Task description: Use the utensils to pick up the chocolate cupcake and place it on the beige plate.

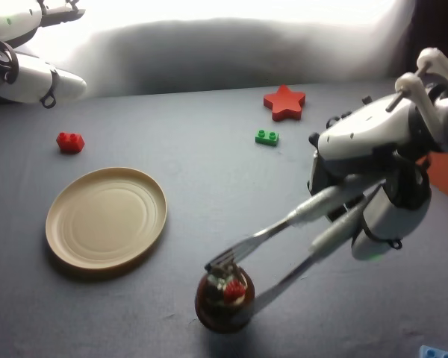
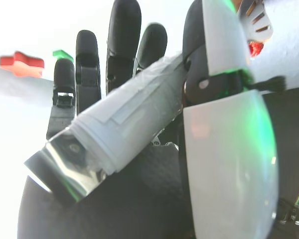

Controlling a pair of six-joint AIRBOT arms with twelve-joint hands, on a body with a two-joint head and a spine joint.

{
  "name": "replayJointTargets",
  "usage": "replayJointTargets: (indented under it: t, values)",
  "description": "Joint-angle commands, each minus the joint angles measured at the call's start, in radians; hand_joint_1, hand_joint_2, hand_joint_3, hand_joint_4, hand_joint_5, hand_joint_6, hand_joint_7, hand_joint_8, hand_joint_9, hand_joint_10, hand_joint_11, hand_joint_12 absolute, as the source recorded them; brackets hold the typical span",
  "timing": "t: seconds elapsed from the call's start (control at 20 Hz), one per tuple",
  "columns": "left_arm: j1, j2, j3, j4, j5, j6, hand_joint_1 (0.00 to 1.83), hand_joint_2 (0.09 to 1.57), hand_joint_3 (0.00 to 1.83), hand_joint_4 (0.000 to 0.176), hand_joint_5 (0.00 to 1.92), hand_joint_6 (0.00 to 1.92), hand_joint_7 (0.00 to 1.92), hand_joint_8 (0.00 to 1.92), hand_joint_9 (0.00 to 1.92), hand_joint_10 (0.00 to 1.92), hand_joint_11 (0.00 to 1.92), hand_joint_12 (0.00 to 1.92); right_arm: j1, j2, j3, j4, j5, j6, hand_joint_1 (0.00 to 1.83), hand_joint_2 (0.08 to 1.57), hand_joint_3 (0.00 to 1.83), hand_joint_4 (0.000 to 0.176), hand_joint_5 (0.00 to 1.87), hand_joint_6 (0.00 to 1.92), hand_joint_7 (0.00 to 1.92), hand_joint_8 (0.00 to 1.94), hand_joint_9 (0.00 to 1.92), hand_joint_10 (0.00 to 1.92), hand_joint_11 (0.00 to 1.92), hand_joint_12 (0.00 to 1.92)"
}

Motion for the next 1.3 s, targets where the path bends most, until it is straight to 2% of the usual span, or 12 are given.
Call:
replayJointTargets:
  t: [0.0,0.25,0.5,0.6,0.7,0.85,1.25]
  values:
    - [-0.014,0.011,0.004,0.023,0.008,0.003,0.00,1.22,0.00,0.000,0.11,0.00,0.07,0.00,0.04,0.00,0.00,0.12,0.022,0.007,0.004,-0.015,0.071,0.009,1.24,1.11,0.00,0.000,0.84,1.17,1.15,0.74,0.61,0.00,0.00,0.82]
    - [-0.014,0.010,0.003,0.023,0.008,0.003,0.00,1.22,0.00,0.000,0.11,0.00,0.07,0.00,0.04,0.00,0.00,0.12,0.073,-0.026,0.059,-0.015,0.098,0.041,1.24,1.11,0.00,0.000,0.84,1.17,1.15,0.74,0.61,0.00,0.00,0.82]
    - [-0.015,0.003,0.007,0.023,0.008,0.003,0.00,1.22,0.00,0.000,0.11,0.00,0.07,0.00,0.04,0.00,0.00,0.12,0.095,-0.157,0.209,-0.021,0.106,0.076,1.24,1.11,0.00,0.000,0.84,1.17,1.15,0.74,0.61,0.00,0.00,0.82]
    - [-0.016,-0.003,0.008,0.023,0.008,0.003,0.00,1.22,0.00,0.000,0.11,0.00,0.07,0.00,0.04,0.00,0.00,0.12,0.103,-0.225,0.280,-0.023,0.149,0.051,1.24,1.11,0.00,0.000,0.84,1.17,1.15,0.74,0.61,0.00,0.00,0.82]
    - [-0.016,-0.007,0.010,0.023,0.008,0.003,0.00,1.22,0.00,0.000,0.11,0.00,0.07,0.00,0.04,0.00,0.00,0.12,0.112,-0.263,0.312,-0.020,0.200,0.013,1.24,1.11,0.00,0.000,0.84,1.17,1.15,0.74,0.61,0.00,0.00,0.82]
    - [-0.017,-0.030,0.025,0.023,0.008,0.003,0.00,1.22,0.00,0.000,0.11,0.00,0.07,0.00,0.04,0.00,0.00,0.12,0.119,-0.276,0.316,-0.042,0.253,0.008,1.24,1.11,0.00,0.000,0.84,1.17,1.15,0.74,0.61,0.00,0.00,0.82]
    - [-0.027,-0.071,0.037,0.021,0.008,0.003,0.00,1.22,0.00,0.000,0.11,0.00,0.07,0.00,0.04,0.00,0.00,0.12,0.094,-0.276,0.315,-0.041,0.276,0.026,1.24,1.12,0.00,0.000,0.84,1.17,1.15,0.74,0.61,0.00,0.00,0.82]
